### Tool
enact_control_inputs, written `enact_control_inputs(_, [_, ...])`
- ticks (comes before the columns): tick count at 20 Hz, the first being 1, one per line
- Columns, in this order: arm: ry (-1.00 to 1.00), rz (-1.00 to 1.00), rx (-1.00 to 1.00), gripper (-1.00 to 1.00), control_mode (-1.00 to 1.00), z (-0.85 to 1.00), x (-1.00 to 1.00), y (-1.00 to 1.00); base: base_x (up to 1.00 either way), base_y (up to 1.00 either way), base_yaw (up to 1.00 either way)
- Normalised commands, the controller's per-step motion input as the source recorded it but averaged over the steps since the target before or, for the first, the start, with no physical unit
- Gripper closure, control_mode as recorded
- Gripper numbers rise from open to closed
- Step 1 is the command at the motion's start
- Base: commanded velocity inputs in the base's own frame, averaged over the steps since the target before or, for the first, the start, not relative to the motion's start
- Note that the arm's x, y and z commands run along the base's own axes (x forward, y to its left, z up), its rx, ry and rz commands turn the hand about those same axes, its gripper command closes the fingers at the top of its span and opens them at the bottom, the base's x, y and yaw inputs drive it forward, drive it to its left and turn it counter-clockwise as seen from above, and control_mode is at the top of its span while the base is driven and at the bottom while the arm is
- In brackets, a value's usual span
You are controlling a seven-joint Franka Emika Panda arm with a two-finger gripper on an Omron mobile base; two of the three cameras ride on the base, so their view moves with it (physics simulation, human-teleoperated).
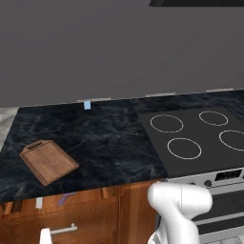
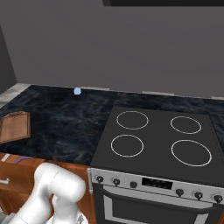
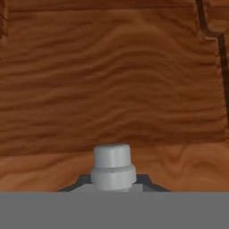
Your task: Open the drawer on the left and place the cutting tools on the cutting board.
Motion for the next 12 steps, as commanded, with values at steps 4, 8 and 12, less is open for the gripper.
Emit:
enact_control_inputs(4, [0.00, 0.00, 0.06, 1.00, -1.00, 0.00, -0.87, 0.34, 0.00, 0.00, 0.00])
enact_control_inputs(8, [0.00, 0.00, 0.04, 1.00, -1.00, 0.00, -0.90, 0.30, 0.00, 0.00, 0.00])
enact_control_inputs(12, [0.00, 0.00, 0.02, 1.00, -1.00, 0.00, -0.95, 0.26, 0.00, 0.00, 0.00])
